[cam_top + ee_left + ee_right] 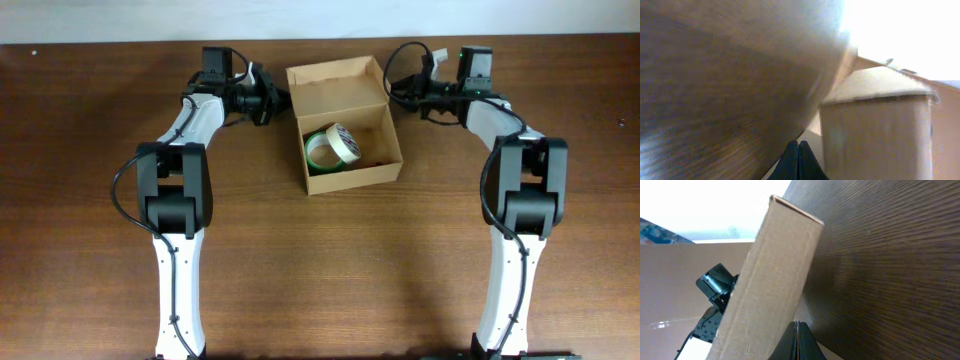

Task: Pack container
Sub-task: 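Raise the lid with both grippers and fold it down over the box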

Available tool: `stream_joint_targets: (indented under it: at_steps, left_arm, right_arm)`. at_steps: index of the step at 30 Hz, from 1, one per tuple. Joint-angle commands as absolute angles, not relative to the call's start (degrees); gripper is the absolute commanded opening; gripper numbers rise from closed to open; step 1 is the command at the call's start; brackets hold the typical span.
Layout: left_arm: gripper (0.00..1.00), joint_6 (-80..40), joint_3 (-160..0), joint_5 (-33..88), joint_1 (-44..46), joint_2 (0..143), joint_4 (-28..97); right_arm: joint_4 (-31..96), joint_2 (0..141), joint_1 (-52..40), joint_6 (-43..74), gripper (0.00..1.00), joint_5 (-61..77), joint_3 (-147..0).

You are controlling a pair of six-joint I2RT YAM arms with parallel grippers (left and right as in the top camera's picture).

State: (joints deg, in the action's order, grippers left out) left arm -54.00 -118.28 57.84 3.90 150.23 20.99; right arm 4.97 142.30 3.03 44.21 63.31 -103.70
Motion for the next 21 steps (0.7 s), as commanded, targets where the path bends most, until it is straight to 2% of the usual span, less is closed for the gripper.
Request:
stream_joint_targets:
  at_steps: [1, 7, 15, 21]
  left_arm:
    - [0.02, -57.8, -118.2, 59.2, 4.1, 151.4, 18.5]
    - [0.02, -57.8, -118.2, 60.9, 4.1, 151.4, 14.5]
    - [0.02, -69.1, -118.4, 66.3, 4.8, 151.4, -3.6]
    - [0.02, -69.6, -118.6, 69.0, 5.6, 151.4, -5.9]
  right_arm:
    - [3.6, 141.9, 2.1, 46.0, 0.04, 63.6, -104.3]
    - [1.9, 141.9, 2.4, 46.0, 0.04, 64.3, -104.3]
    - [-0.6, 141.9, 3.0, 46.0, 0.04, 65.8, -104.5]
    - [-2.4, 141.9, 4.6, 46.0, 0.03, 69.7, -107.0]
